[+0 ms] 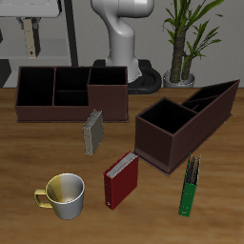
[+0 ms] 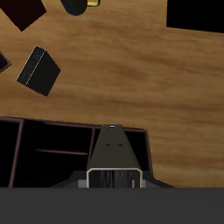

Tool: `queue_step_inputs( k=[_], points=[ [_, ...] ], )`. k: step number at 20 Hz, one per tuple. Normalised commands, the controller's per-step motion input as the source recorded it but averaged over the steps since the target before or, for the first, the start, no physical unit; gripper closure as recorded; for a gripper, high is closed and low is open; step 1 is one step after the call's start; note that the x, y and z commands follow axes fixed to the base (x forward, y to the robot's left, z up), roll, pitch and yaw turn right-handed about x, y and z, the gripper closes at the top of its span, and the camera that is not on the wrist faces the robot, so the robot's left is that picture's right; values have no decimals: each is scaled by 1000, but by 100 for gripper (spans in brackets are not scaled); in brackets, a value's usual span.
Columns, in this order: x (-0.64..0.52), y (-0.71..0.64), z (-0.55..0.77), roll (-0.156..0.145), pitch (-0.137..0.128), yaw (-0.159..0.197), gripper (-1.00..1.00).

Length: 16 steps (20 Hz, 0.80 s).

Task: Place the right yellow book into the back desk caddy's back compartment and place the green book into the left desk caddy's back compartment and place the left yellow book into the left desk caddy's left compartment

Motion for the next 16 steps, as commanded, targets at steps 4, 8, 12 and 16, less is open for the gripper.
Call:
queue_step_inputs(
  k=[4, 8, 12, 16],
  points=[
    [-40, 360, -279, 12, 116, 232, 100],
    [-186, 112, -119, -29, 5, 96, 100],
    [-519, 84, 165, -160, -182, 56, 100],
    [-493, 302, 127, -58, -125, -85, 100]
  ],
)
